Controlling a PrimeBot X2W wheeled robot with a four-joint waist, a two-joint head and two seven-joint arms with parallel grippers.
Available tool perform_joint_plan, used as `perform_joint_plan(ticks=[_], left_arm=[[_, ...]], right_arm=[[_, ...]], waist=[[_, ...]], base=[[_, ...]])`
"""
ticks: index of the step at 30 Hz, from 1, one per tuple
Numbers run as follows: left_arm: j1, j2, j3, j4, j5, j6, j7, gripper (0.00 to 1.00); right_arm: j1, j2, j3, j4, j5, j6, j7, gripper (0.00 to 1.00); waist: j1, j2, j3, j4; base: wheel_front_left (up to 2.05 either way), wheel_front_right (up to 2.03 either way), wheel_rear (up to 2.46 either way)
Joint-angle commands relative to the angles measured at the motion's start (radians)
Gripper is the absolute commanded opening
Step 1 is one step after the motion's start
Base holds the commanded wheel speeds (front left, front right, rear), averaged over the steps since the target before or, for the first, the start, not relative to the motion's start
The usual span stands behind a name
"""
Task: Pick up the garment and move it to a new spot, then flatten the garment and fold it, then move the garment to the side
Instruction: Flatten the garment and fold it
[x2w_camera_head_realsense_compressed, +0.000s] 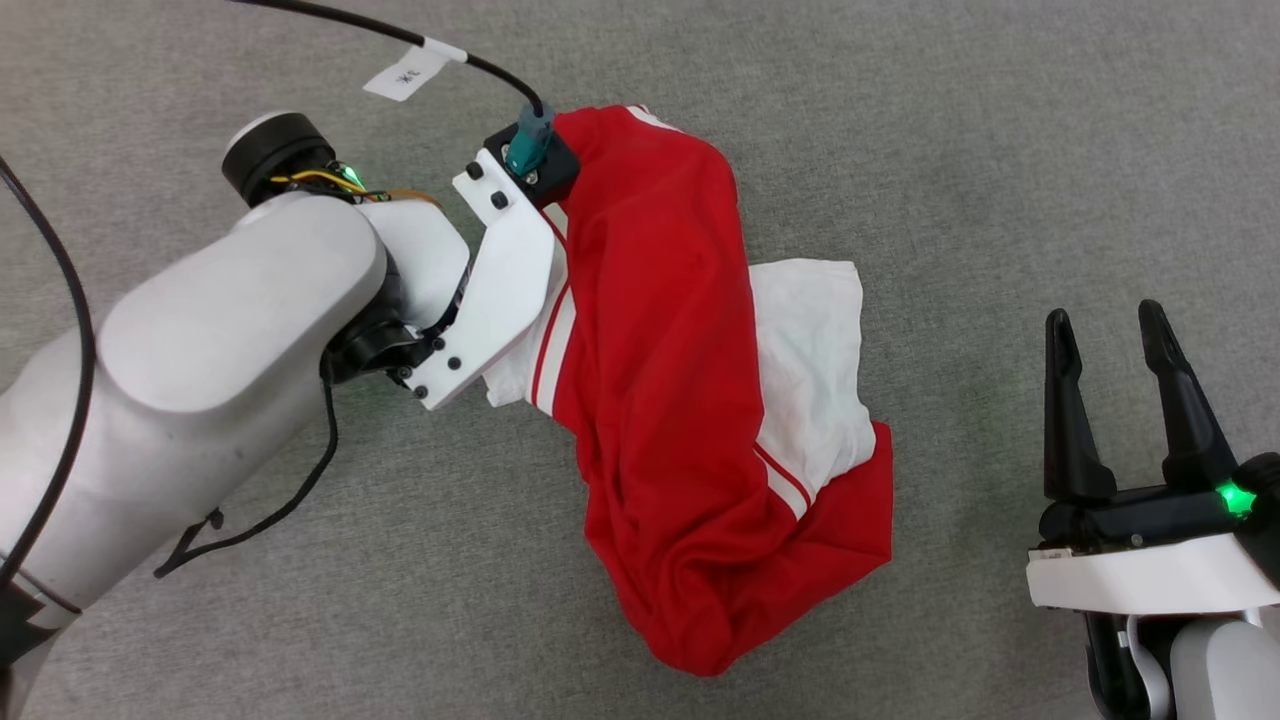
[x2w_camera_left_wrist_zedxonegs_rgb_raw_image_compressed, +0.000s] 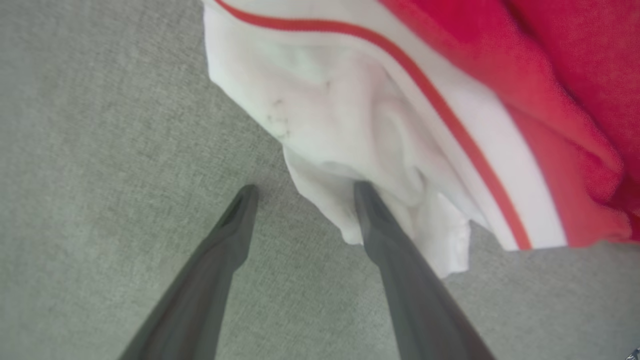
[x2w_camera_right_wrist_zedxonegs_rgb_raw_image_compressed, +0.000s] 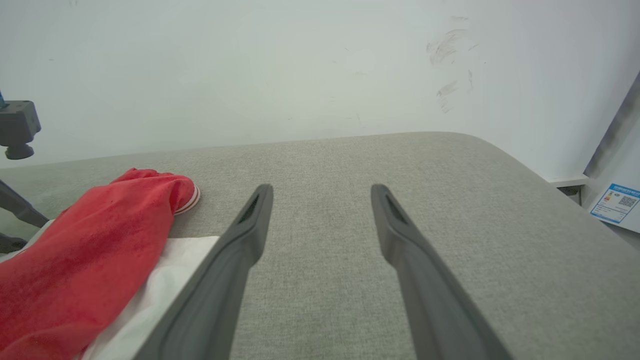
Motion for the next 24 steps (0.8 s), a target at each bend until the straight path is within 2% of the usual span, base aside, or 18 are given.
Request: perform_joint_plan(ticks=[1,5,6,7,11,16,20,24], left_arm=[[0.001,0.009,-0.011,0.000,0.003,0.000,0.009,1.00],[0.041,0.013,-0.035,0.000,0.008,0.000,0.011,1.00],[0.050,0.010,-0.038,0.001,0.008,0.000,0.010,0.47],[0.061,0.006,-0.039,0.002,0.000,0.000,0.008,0.00],[0.055,-0.007,-0.038,-0.008,0.014,0.000,-0.030,0.00],[0.017,-0.002,-0.027,-0.019,-0.002,0.000,-0.140,0.00],[0.004,0.032,-0.024,-0.033,-0.026,0.000,-0.237,0.00],[0.023,0.101,-0.010,-0.047,-0.059,0.000,-0.287,0.00]], right_arm=[[-0.012,0.002,0.001,0.000,0.002,-0.001,-0.002,1.00],[-0.024,0.002,0.004,0.000,0.006,-0.001,-0.002,1.00],[-0.026,0.002,0.004,0.000,0.006,-0.001,-0.002,1.00],[-0.026,0.002,0.005,0.001,0.005,-0.001,-0.002,1.00],[-0.016,0.002,0.000,0.004,-0.007,-0.001,-0.002,1.00],[0.009,0.002,-0.009,0.012,-0.019,-0.001,-0.002,1.00],[0.027,0.002,-0.018,0.015,-0.036,-0.001,-0.002,1.00],[0.043,0.002,-0.023,0.018,-0.046,-0.001,-0.002,1.00]], waist=[[-0.0001,0.0000,0.010,-0.008],[-0.0001,0.0000,0.024,-0.015],[-0.0001,0.0000,0.026,-0.015],[-0.0001,0.0000,0.026,-0.015],[-0.0001,0.0000,0.009,0.000],[-0.0001,0.0000,-0.050,0.045],[-0.0001,0.0000,-0.098,0.095],[-0.0001,0.0000,-0.131,0.143]], base=[[0.00,0.00,0.00],[0.00,0.00,0.00],[0.00,0.00,0.00],[0.00,0.00,0.00],[0.00,0.00,0.00],[0.00,0.00,0.00],[0.00,0.00,0.00],[0.00,0.00,0.00]])
